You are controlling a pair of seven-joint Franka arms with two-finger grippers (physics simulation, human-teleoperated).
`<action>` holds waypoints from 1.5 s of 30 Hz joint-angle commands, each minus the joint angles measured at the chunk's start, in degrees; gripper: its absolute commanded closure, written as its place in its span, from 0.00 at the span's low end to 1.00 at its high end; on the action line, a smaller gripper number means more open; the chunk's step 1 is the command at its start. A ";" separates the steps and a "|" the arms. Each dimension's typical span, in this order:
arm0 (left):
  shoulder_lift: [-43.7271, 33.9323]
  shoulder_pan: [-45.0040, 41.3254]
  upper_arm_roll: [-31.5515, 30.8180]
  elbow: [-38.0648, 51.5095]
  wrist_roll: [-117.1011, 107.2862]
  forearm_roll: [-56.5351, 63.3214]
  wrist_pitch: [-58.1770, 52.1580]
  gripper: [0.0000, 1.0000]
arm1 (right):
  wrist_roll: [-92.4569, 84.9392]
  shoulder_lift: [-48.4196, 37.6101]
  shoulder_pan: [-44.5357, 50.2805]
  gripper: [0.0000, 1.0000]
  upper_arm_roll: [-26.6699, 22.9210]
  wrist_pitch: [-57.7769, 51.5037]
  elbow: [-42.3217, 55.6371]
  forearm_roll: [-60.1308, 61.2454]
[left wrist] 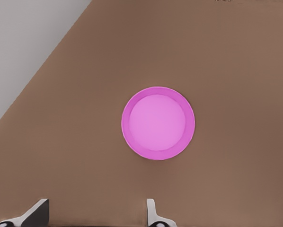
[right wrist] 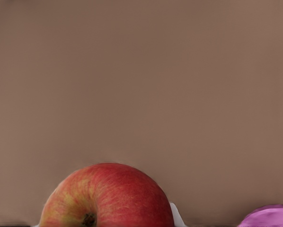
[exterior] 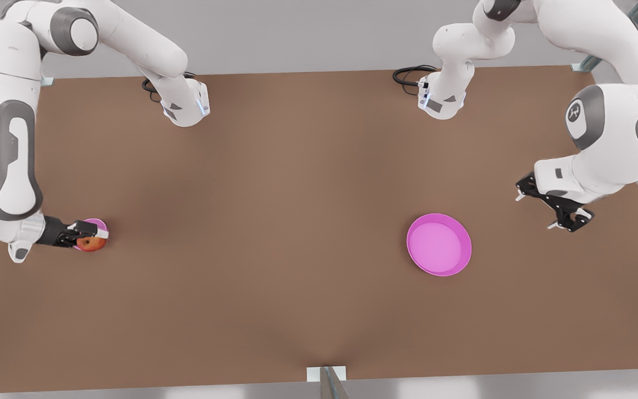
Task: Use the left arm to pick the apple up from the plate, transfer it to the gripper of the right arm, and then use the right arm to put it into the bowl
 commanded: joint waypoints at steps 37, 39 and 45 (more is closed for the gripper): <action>2.73 -0.43 -0.23 1.85 -58.10 0.13 -2.33 0.00 | -11.24 10.73 -6.54 0.29 -1.22 1.67 4.52 -15.77; 2.73 -0.43 -0.23 2.03 -58.10 0.13 -2.33 0.00 | -11.32 10.73 -6.63 0.28 -1.31 1.58 4.52 -15.77; 2.82 -0.60 -0.41 2.12 -58.10 0.13 -2.33 0.00 | -10.88 9.94 -6.37 0.00 -0.70 0.53 5.83 -15.77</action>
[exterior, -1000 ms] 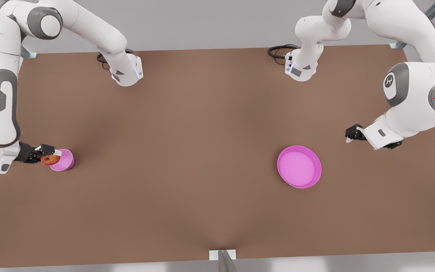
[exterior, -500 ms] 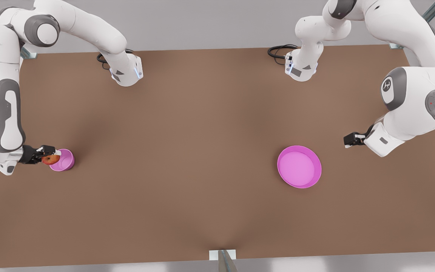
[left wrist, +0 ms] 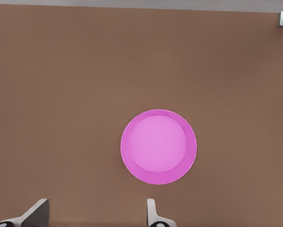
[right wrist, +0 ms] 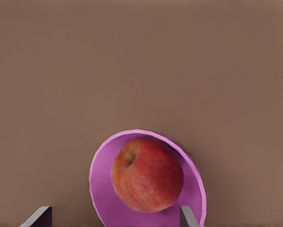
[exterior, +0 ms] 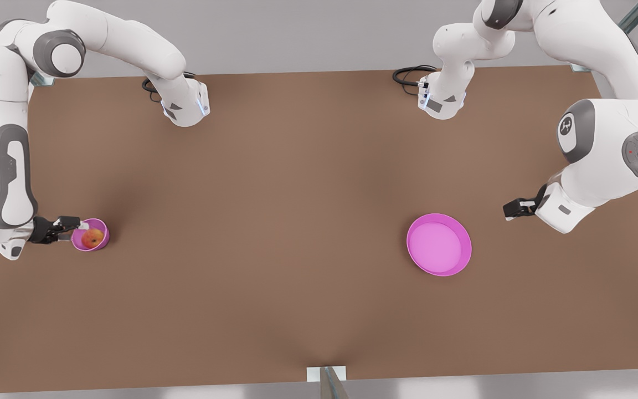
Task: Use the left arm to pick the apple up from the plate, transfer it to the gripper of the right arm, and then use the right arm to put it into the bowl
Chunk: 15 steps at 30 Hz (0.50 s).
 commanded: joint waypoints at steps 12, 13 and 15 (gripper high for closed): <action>0.32 0.00 -1.15 0.47 -0.29 0.04 -0.09 0.00 | 53.33 -27.07 36.80 0.00 3.27 -22.07 12.58 -7.83; 0.32 0.00 -1.15 0.47 -0.29 0.04 -0.09 0.00 | 52.54 -28.57 41.92 0.00 -3.71 -22.16 10.99 -7.02; 0.32 0.00 -1.15 0.73 -0.29 0.04 -0.18 0.00 | 52.18 -29.98 41.66 0.00 -7.84 -22.42 10.28 -7.02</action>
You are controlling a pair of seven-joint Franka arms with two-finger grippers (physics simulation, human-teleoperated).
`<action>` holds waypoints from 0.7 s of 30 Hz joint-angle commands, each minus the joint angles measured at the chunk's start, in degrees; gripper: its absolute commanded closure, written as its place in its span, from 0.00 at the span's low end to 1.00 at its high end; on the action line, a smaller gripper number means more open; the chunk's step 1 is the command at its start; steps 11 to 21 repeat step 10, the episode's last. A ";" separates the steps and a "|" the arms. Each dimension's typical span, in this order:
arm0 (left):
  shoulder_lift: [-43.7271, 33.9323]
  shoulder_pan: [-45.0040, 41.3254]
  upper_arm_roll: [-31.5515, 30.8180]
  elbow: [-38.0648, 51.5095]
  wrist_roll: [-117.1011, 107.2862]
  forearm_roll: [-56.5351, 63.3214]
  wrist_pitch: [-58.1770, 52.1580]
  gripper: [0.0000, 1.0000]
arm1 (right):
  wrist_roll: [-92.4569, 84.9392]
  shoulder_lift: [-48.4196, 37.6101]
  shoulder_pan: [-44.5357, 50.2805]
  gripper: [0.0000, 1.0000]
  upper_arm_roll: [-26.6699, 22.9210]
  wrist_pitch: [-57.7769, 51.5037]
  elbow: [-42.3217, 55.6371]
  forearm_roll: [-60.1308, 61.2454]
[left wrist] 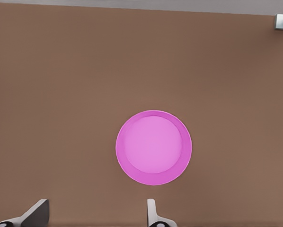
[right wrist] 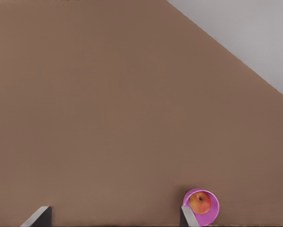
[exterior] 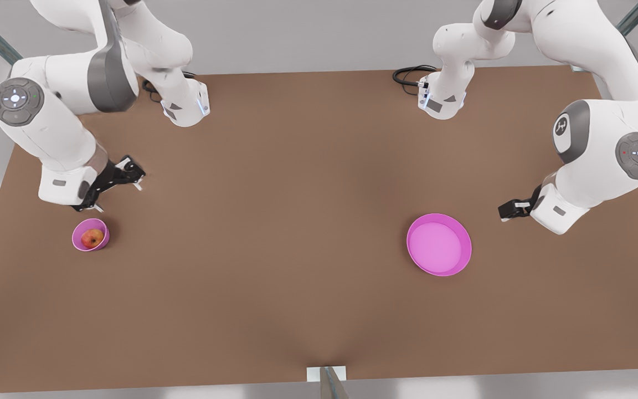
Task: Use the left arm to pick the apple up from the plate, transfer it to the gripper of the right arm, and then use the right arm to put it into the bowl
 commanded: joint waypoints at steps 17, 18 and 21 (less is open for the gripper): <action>-0.07 0.01 -0.02 0.20 1.13 0.04 -0.13 0.00 | 29.76 5.33 -2.59 0.00 -2.82 -3.37 6.45 3.53; -0.07 0.01 -0.02 0.20 1.13 0.04 -0.13 0.00 | 29.76 5.33 -2.59 0.00 -2.82 -3.37 6.45 3.53; -0.07 0.01 -0.02 0.20 1.13 0.04 -0.13 0.00 | 29.76 5.33 -2.59 0.00 -2.82 -3.37 6.45 3.53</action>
